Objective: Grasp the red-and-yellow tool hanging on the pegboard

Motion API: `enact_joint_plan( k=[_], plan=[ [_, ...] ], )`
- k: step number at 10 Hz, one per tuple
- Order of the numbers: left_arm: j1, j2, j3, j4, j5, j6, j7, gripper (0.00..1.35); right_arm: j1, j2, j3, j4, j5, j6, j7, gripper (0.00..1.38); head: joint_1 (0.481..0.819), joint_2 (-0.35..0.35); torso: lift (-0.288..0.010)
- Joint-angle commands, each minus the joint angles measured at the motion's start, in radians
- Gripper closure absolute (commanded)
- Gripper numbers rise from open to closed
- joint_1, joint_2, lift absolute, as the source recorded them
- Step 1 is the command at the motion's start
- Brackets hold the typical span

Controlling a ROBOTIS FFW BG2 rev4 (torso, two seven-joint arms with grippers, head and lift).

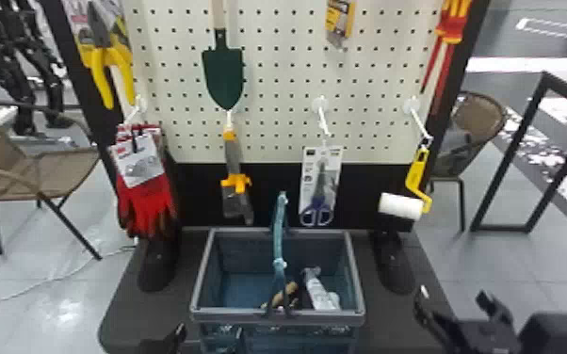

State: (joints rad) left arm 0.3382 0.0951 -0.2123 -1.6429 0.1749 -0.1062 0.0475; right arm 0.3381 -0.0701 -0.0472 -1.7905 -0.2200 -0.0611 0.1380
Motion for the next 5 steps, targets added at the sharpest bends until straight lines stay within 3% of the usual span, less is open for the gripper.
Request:
enact_joint_plan(
  k=[1,2,3,5],
  plan=[
    [-0.001,0.002,-0.001,0.000,0.001,0.003,0.000,0.17,-0.047,-0.040,-0.017,-0.093,-0.021,0.133,0.002,0.13,0.549,0.000,-0.100],
    [-0.002,0.000,-0.002,0.000,0.001,0.006,0.000,0.17,-0.093,-0.062,-0.042,-0.142,-0.036,0.214,0.026,0.13,0.549,0.000,-0.100],
    [-0.005,0.002,-0.004,0.000,0.001,0.011,0.000,0.17,-0.162,-0.070,-0.072,-0.142,-0.074,0.285,0.098,0.13,0.549,0.000,-0.100],
    [-0.015,0.015,-0.018,0.000,0.008,0.025,0.000,0.17,-0.304,-0.080,-0.131,-0.194,-0.022,0.463,0.206,0.13,0.549,0.000,-0.100]
  ],
)
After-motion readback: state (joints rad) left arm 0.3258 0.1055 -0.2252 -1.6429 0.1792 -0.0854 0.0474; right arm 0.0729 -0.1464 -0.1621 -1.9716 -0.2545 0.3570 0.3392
